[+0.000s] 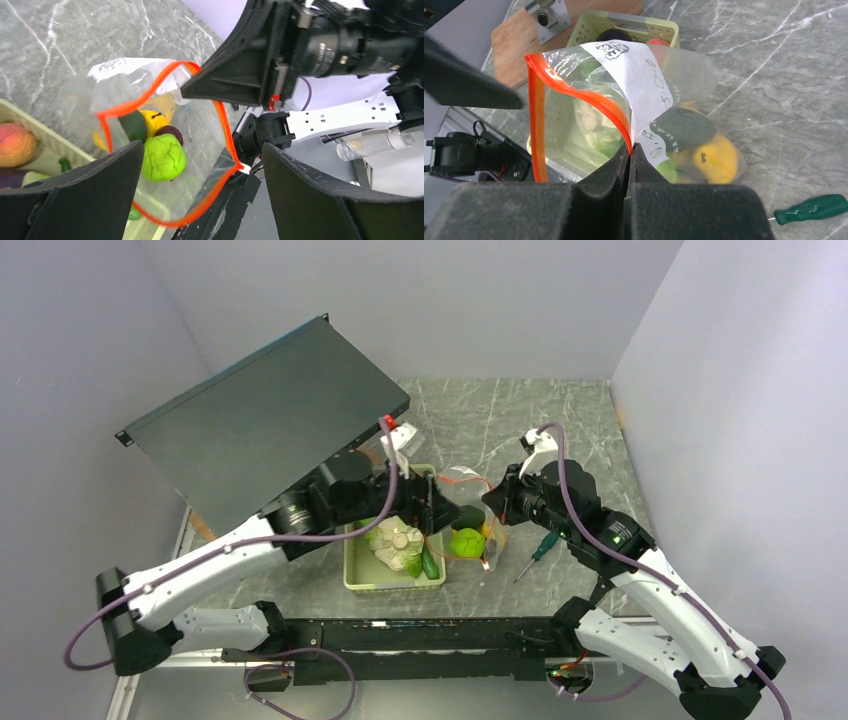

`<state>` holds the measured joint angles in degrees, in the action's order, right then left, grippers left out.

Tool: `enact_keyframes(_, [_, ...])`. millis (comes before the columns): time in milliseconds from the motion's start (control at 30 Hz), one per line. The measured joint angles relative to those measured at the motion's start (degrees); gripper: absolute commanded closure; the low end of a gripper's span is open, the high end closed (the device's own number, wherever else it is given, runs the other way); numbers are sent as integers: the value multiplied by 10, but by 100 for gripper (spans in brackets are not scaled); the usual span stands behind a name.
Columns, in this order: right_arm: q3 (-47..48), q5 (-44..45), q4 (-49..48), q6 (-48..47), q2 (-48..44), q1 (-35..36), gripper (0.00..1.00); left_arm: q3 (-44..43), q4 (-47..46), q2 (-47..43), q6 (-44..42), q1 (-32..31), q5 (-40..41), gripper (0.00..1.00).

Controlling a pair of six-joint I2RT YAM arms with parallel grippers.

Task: Place the food in the zip-top bag and seal the zipper
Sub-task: Adjust the bin at the center of the board.

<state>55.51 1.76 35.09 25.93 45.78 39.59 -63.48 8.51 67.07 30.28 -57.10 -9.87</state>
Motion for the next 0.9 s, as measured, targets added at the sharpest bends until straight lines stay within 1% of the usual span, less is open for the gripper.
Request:
enact_keyframes(100, [0,13,3,-2,0,0,100,14,22,-56,-5,0,13,6])
enact_keyframes(267, [-7,37,5,-2,0,0,100,41,93,-155,-6,0,53,4])
enact_keyframes(433, [-9,60,9,-2,-2,0,100,77,168,-201,10,0,107,3])
enact_keyframes(567, [-9,78,13,2,-15,0,100,102,213,-186,24,0,133,6])
enact_keyframes(700, [-12,92,21,5,-33,0,100,105,235,-124,30,0,148,12])
enact_keyframes(833, [-12,109,31,9,-43,0,100,121,213,-80,49,0,148,20])
enact_keyframes(900, [-12,118,41,12,-55,0,100,137,179,-66,65,0,137,25])
